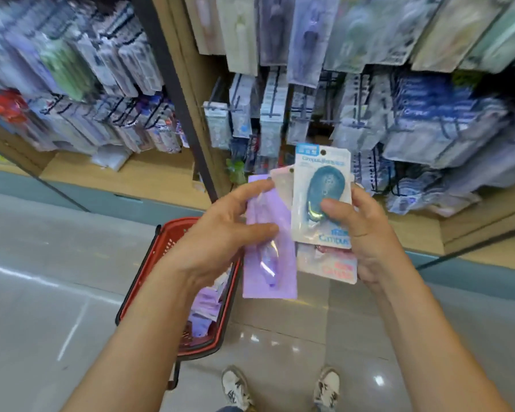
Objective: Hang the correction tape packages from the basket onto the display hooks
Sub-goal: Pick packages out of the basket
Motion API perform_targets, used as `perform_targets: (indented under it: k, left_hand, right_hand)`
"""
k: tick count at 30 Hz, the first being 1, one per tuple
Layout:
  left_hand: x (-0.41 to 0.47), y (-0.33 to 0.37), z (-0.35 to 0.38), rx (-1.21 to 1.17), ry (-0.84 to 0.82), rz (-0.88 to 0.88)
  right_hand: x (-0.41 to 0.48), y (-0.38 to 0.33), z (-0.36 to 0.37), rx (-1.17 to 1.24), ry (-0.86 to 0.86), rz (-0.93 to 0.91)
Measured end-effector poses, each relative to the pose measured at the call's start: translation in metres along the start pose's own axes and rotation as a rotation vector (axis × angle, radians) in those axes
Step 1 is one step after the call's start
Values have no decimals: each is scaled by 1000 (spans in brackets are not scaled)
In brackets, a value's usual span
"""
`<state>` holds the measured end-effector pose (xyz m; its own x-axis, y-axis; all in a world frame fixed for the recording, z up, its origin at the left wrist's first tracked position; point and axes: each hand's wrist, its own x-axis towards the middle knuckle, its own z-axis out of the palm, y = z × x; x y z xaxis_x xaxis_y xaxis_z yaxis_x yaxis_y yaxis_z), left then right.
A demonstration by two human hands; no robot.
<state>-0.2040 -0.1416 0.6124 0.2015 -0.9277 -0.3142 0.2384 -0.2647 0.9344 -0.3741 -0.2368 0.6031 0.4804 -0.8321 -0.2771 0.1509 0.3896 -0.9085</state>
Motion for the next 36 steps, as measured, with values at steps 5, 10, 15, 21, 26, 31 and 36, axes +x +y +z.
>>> perform_targets:
  k: [5, 10, 15, 21, 26, 31, 36]
  left_hand:
    - [24, 7, 97, -141, 215, 145]
    - [44, 23, 191, 22, 168, 338]
    - [58, 53, 250, 210, 50, 446]
    - [76, 105, 269, 249, -121, 560]
    - [86, 174, 269, 124, -231, 647]
    - [87, 255, 268, 73, -287, 804]
    - [88, 328, 266, 64, -307, 964]
  right_hand:
    - [-21, -51, -88, 12, 67, -129]
    - [-37, -95, -162, -162, 161, -344]
    - [-49, -142, -188, -300, 175, -552]
    - [-47, -199, -187, -334, 189, -786]
    - [-37, -262, -165, -355, 104, -984]
    - [-25, -332, -133, -275, 99, -1124]
    - [-15, -396, -102, -217, 36, -1154]
